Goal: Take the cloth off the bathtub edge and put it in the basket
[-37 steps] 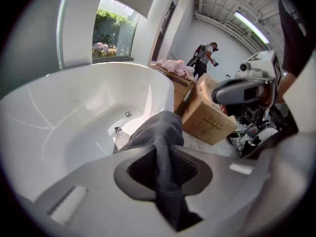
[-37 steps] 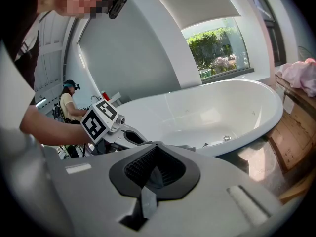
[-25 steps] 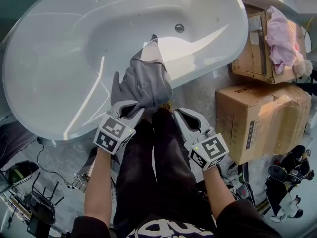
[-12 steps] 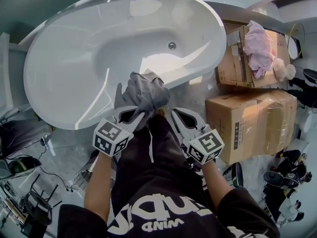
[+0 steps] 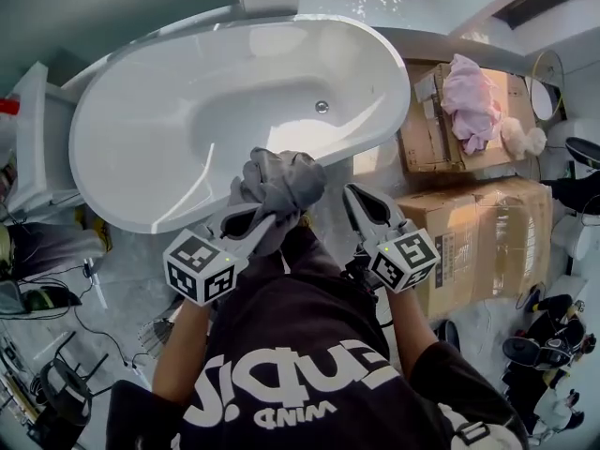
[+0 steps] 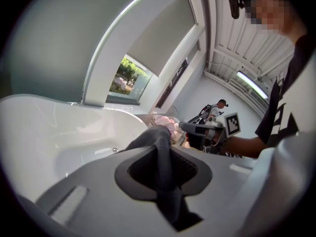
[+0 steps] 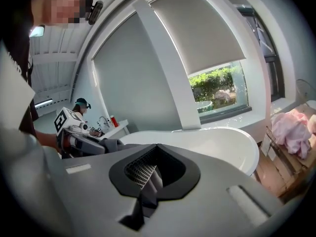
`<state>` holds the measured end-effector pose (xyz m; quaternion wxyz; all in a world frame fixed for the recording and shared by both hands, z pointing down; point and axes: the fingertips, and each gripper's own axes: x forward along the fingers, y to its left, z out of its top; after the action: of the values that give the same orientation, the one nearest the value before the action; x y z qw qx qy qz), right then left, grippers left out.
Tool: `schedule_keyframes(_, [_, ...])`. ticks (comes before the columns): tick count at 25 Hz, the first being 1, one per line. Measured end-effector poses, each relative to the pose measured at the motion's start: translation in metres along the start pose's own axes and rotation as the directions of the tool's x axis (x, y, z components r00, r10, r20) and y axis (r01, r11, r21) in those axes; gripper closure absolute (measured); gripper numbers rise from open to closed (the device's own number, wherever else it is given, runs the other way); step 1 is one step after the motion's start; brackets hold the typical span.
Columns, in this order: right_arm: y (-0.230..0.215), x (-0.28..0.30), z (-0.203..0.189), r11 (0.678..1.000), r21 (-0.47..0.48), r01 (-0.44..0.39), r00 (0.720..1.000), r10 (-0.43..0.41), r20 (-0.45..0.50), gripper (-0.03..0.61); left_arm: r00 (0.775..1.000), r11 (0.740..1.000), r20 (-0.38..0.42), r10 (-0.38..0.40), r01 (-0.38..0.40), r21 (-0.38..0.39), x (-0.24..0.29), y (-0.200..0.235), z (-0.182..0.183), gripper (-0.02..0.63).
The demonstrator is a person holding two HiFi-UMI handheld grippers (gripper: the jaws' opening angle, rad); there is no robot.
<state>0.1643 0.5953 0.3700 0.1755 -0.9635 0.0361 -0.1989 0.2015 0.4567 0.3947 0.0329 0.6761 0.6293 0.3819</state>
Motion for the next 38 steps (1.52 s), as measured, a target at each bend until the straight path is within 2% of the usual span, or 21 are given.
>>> schedule_keyframes(4, [-0.003,-0.003,0.015,0.999,-0.031,-0.039,0.999,0.040,0.020,0.569,0.998,0.999,0.053,0.026,-0.025,-0.023,-0.004,-0.012,0.006,0.563])
schedule_keyframes(10, [0.016,0.012,0.024,0.983,-0.106,-0.153,0.988,0.155,0.008,0.569,0.983,0.994,0.157,0.095,-0.087,-0.058,-0.028,-0.017,0.002,0.563])
schedule_keyframes(14, [0.039,0.025,0.021,0.957,-0.151,-0.246,0.969,0.246,-0.018,0.569,0.962,0.984,0.221,0.163,-0.142,-0.112,-0.053,-0.016,-0.013,0.563])
schedule_keyframes(19, [0.076,0.047,0.016,0.910,-0.191,-0.368,0.930,0.361,-0.072,0.569,0.918,0.956,0.287,0.275,-0.229,-0.184,-0.089,-0.013,-0.031,0.563])
schedule_keyframes(23, [0.118,0.071,0.011,0.840,-0.232,-0.491,0.871,0.473,-0.133,0.569,0.859,0.913,0.334,0.388,-0.308,-0.269,-0.121,-0.013,-0.053,0.563])
schedule_keyframes(27, [0.153,0.080,-0.006,0.778,-0.243,-0.579,0.816,0.552,-0.174,0.569,0.791,0.864,0.368,0.488,-0.380,-0.330,-0.150,-0.023,-0.083,0.563])
schedule_keyframes(31, [0.204,0.089,-0.017,0.701,-0.263,-0.663,0.748,0.625,-0.222,0.569,0.695,0.811,0.434,0.572,-0.405,-0.422,-0.199,-0.034,-0.103,0.563])
schedule_keyframes(34, [0.250,0.089,-0.024,0.636,-0.271,-0.722,0.691,0.675,-0.258,0.569,0.621,0.766,0.455,0.638,-0.446,-0.463,-0.236,-0.044,-0.120,0.563])
schedule_keyframes(38, [0.315,0.089,-0.042,0.533,-0.274,-0.800,0.599,0.737,-0.315,0.569,0.514,0.702,0.479,0.711,-0.480,-0.527,-0.283,-0.062,-0.145,0.563])
